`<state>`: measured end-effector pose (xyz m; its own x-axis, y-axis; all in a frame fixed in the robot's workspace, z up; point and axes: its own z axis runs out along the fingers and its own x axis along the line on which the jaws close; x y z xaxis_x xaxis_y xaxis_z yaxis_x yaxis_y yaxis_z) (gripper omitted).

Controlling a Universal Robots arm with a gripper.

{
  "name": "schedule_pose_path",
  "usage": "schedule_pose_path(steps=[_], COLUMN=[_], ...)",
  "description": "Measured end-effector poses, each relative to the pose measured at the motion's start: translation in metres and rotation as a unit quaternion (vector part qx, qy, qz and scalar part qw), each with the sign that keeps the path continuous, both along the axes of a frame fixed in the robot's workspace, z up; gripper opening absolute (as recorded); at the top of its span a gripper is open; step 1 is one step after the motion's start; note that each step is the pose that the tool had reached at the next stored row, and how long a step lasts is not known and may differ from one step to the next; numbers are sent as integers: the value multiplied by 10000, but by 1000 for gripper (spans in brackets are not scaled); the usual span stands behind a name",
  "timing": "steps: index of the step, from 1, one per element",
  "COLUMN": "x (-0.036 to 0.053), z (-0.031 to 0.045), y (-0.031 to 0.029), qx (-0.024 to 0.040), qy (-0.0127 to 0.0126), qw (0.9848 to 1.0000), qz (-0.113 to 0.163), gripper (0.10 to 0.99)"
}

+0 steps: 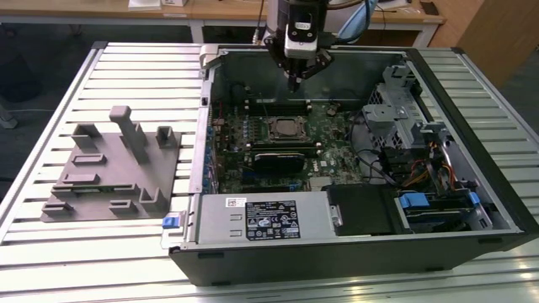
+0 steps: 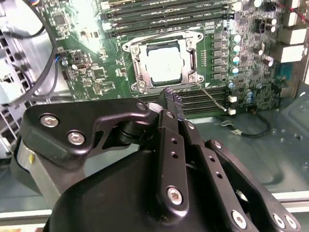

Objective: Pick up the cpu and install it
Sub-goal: 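Install the first cpu locking lever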

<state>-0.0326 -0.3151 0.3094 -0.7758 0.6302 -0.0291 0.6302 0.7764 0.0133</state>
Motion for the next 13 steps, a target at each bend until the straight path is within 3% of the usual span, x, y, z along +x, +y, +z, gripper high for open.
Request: schedule_pose_path(steps=[7,13], x=[0,0], z=[0,0], y=[0,0], qx=[0,0], qy=[0,0], qw=[9991,9970], qz=[426,775], gripper=[106,106])
